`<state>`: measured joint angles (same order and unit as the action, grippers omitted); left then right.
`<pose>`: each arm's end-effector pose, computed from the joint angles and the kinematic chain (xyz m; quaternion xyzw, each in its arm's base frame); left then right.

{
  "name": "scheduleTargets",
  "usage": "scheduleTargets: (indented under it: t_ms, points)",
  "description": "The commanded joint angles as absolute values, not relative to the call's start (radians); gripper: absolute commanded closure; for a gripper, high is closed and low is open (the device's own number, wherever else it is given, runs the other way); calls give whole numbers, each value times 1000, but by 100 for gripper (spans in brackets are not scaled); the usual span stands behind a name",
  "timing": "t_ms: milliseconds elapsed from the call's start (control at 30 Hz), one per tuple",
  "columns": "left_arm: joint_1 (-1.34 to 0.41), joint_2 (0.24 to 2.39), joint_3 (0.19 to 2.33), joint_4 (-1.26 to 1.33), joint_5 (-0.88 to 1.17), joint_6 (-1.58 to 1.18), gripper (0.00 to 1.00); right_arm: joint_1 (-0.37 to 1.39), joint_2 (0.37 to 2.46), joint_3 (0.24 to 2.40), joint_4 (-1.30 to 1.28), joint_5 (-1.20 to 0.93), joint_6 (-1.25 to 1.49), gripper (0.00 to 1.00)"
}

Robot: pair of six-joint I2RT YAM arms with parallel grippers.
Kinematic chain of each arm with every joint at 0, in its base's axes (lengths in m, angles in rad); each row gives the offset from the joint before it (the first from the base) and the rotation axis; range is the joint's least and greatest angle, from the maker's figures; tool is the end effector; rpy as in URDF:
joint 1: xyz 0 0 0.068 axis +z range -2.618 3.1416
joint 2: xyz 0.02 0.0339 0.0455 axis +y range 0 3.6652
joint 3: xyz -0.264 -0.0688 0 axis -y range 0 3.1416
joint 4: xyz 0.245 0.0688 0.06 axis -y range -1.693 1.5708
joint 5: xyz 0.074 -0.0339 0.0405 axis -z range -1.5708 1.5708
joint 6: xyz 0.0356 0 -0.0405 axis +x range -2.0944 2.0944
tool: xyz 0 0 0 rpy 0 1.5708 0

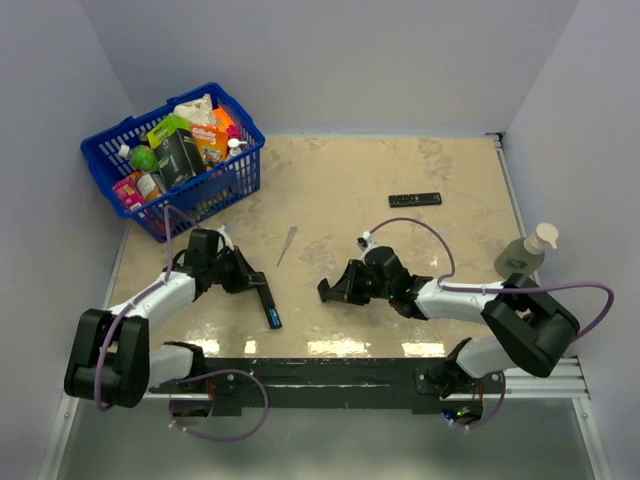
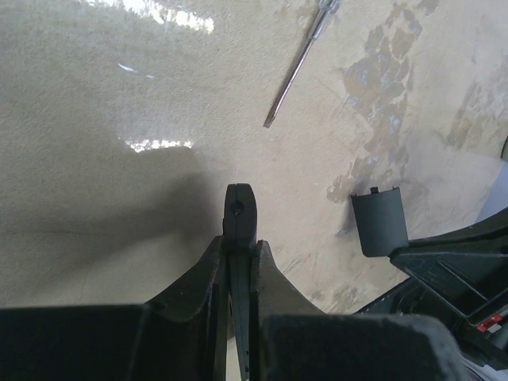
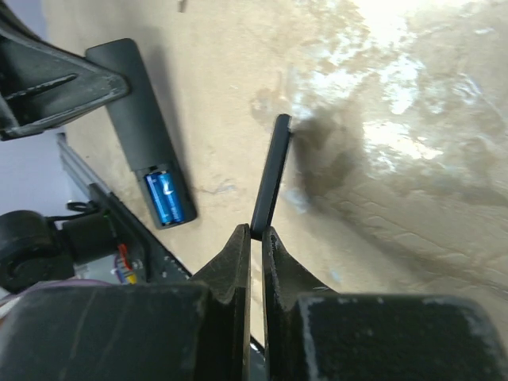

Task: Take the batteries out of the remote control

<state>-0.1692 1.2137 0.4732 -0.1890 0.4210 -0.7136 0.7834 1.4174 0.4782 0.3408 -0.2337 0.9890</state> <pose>0.2073 -0.0502 0.1545 -0.1861 0.9116 -0.3110 0.1940 0.1802 0.1911 0.1509 0.0359 0.8790 0.4247 0.2136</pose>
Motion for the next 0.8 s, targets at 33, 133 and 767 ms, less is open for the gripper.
scheduleTargets:
  t_ms: [33,133,767]
  points:
    - [-161,1278,494,-201,362,-626,98,779,1404,500,268,-138,943,98]
    - [-161,1307,495,-196,364,-624,95,779,1408,503,250,-123,934,96]
    - [-161,1348,537,-239,301,-623,57,778,1301,623,-69,80,913,56]
